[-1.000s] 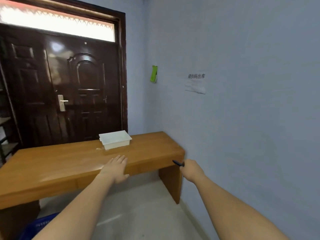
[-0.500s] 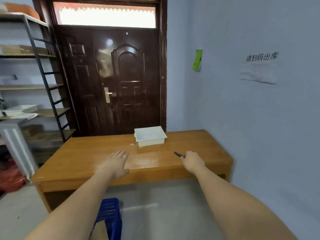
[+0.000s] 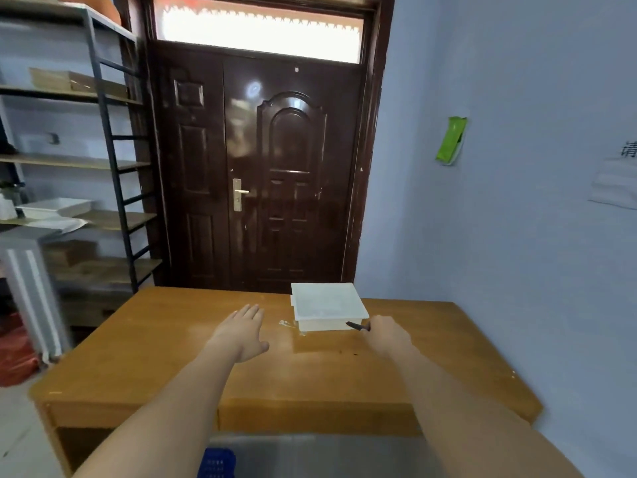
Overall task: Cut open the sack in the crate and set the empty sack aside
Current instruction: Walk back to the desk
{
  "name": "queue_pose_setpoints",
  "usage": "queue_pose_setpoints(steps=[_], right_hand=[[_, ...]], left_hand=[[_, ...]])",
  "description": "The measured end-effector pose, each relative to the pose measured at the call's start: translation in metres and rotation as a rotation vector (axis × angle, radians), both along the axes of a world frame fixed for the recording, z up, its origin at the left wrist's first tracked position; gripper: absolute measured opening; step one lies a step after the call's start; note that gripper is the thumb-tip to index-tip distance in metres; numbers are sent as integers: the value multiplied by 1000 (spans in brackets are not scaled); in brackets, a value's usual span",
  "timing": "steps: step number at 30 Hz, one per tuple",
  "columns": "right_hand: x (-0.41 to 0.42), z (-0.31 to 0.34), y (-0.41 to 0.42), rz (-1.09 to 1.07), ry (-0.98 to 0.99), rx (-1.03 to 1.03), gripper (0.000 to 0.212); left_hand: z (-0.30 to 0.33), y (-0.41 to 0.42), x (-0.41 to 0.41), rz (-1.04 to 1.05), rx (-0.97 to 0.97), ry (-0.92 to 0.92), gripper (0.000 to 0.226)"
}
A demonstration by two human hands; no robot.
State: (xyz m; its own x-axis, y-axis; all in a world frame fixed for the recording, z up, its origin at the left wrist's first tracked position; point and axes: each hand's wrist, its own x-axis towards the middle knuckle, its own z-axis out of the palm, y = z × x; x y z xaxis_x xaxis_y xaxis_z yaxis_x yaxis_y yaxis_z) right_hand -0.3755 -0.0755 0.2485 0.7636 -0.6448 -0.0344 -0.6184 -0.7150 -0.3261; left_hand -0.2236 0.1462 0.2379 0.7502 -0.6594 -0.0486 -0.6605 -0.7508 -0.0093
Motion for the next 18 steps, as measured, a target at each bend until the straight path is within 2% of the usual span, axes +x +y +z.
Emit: queue_pose_setpoints(steps=[7, 18], right_hand=[[79, -4, -34, -27, -1, -1, 26], [182, -40, -121, 28, 46, 76, 25]], left_hand=[[-7, -51, 78, -12, -43, 59, 80], [-25, -128, 162, 19, 58, 96, 81]])
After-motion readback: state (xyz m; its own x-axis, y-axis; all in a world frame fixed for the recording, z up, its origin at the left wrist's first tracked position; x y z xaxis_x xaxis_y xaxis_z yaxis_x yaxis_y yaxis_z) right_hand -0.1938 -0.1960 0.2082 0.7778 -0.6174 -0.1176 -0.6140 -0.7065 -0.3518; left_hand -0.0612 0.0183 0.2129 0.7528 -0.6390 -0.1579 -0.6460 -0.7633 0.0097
